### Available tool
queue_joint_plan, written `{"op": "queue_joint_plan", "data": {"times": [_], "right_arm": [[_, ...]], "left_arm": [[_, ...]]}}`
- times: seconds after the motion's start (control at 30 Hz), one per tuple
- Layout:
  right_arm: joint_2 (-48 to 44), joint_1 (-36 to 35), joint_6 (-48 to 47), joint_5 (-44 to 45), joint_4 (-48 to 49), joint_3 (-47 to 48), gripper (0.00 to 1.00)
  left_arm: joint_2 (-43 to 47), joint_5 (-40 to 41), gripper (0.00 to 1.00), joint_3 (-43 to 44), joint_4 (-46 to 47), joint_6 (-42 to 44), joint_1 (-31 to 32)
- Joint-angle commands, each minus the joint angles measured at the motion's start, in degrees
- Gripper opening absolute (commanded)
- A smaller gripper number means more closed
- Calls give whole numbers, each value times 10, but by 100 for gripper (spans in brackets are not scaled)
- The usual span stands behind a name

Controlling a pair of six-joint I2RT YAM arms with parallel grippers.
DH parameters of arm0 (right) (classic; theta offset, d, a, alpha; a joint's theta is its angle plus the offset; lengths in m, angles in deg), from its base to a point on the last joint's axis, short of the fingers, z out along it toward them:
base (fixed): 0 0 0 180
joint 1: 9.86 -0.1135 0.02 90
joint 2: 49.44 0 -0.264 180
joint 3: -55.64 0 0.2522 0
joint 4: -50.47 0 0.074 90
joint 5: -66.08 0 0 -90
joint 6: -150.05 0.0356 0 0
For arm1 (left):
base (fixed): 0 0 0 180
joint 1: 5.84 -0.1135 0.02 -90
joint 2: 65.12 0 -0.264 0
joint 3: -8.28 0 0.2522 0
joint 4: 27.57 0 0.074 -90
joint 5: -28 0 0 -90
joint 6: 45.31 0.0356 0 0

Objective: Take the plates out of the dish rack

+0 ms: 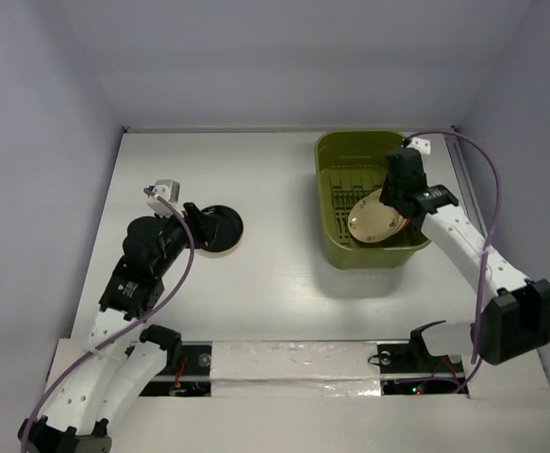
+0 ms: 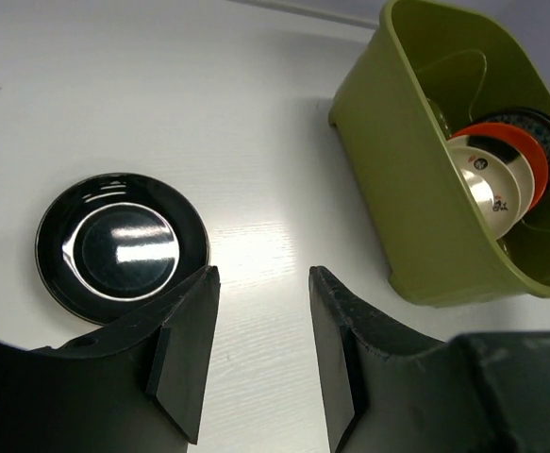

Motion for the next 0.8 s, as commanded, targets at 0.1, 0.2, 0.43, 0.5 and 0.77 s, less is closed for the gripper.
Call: {"op": "queue_joint_plan", "data": {"times": [0.1,0.2,0.43,0.5,0.77], "right_arm": [[10,33,5,-7,-25,-26,52],[11,38,10,-12,-33,-34,62],[44,49,29,2,-75,-15,77],[54,49,35,21,-91,-8,79],[92,49,42,38,-68,-2,74]], "left_arm": [[2,0,40,12,29,1,20],[-1,2,40,14,28,2,32],[6,15,40,18,23,5,49],[7,17,40,19,24,6,55],[15,24,40,18,20,9,66]]}}
